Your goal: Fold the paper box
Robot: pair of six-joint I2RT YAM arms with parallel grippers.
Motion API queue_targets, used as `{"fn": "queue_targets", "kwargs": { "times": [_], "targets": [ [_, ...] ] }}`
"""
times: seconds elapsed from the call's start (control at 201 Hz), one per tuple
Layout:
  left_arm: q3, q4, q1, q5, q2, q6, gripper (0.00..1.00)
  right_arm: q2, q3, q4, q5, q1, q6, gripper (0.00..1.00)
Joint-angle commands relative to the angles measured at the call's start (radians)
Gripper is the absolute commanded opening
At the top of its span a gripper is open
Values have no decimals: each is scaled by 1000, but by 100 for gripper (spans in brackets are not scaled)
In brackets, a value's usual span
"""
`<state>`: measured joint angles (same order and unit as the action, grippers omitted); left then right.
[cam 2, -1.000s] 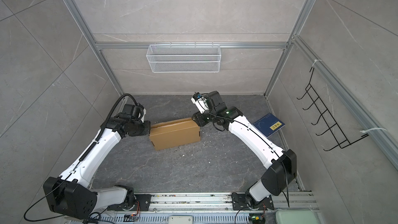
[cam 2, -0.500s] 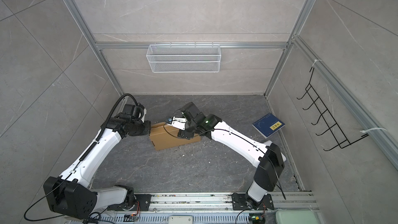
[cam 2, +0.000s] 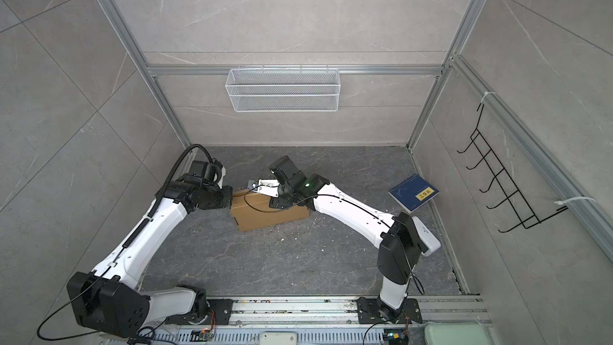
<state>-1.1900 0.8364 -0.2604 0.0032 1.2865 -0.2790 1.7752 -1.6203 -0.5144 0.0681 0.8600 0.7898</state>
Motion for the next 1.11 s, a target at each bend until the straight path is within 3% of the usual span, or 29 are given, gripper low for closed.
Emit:
{"fn": "queue_targets", "kwargs": {
  "times": [0.0,0.423,1.105],
  "targets": [
    [35,86,-10,44,19,17,0,25,-27,33,-9,7,26,83],
    [35,86,-10,41,13,18,0,90,-51,9,-8,8,10,82],
    [29,85,-16,43,-7,24,0,75,56,97,56,28,-17,69]
  ]
}}
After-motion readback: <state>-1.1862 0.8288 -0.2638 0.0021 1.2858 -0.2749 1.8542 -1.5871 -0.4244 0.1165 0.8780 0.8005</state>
